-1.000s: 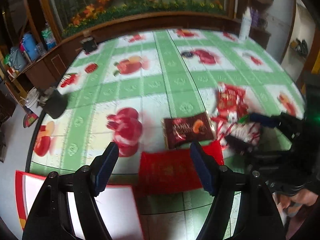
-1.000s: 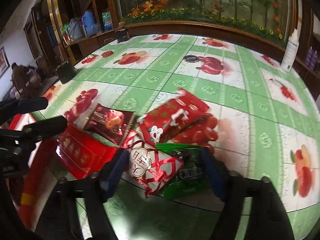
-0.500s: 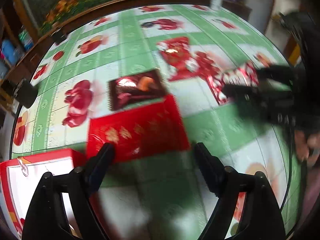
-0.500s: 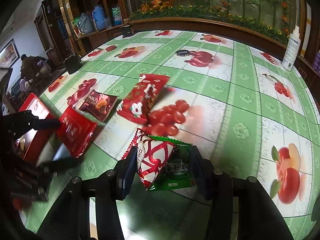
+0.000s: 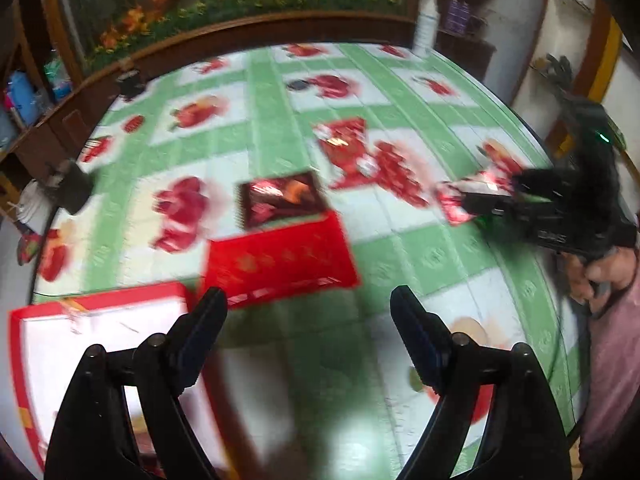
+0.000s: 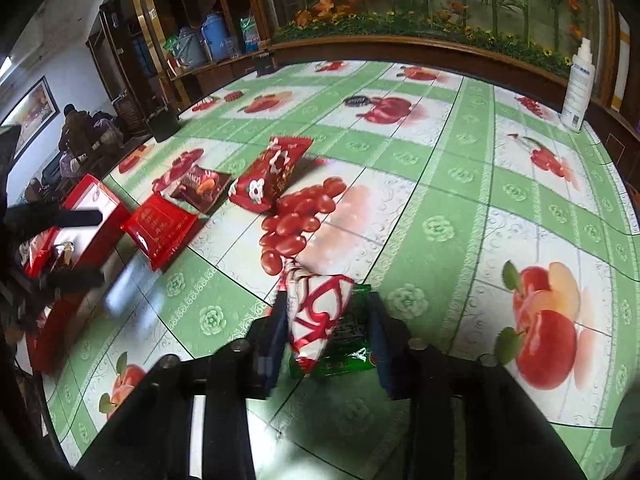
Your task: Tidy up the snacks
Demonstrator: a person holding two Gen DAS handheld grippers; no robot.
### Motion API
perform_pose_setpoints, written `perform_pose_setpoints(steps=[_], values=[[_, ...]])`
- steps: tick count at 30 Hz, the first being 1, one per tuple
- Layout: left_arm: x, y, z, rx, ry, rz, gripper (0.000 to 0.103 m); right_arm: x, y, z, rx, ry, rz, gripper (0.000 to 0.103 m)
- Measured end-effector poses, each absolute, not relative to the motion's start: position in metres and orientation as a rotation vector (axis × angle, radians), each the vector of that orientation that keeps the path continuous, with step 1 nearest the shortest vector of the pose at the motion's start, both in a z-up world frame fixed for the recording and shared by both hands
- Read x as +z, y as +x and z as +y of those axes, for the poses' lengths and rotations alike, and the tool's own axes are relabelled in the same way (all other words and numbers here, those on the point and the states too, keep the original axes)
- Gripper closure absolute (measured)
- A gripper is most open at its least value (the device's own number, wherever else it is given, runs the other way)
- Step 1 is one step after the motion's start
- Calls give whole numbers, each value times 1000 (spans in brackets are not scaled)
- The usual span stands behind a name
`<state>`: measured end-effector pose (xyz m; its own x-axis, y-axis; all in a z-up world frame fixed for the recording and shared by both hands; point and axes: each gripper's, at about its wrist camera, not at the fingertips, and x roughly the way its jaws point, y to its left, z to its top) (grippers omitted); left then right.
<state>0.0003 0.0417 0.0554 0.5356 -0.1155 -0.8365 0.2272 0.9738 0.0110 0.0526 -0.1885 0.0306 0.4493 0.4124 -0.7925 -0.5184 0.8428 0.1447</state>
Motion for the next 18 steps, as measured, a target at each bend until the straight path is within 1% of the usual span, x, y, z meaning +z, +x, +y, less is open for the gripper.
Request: perform_pose_setpoints(steps=[1,2,3,6,10,11,12,13,14,15,17,18], values=[[56,4,47,-186,118,985,19,36,53,-192,577,-105,930,80],[55,8,52,-162,108,991,19,38,53,-195,575,-89,923,87],[53,14,55,-146,98,1001,19,40,54,-198,580,-68,921,89],[44,29,65,-108,70,1030,19,33,57,-194,558,-98,953,88],[33,37,55,-82,154,1033,19,32,62,-201,567,-65,966,88],[33,36,52,-88,162,1027,19,31,63,-203,558,-69,963,85],[32,37,48,-94,176,1019,19,31,64,-205,562,-60,966,81],[32,38,46,-94,195,1011,19,30,65,-208,559,-50,973,74],[31,38,42,-86,227,1002,19,27,67,-210,534,-56,988,53],[29,39,40,-79,249,999,19,24,68,-211,501,-78,1000,41],[26,41,38,-71,274,1001,19,23,67,-208,451,-144,981,29],[24,42,38,-70,274,1005,19,23,66,-207,448,-152,973,28]])
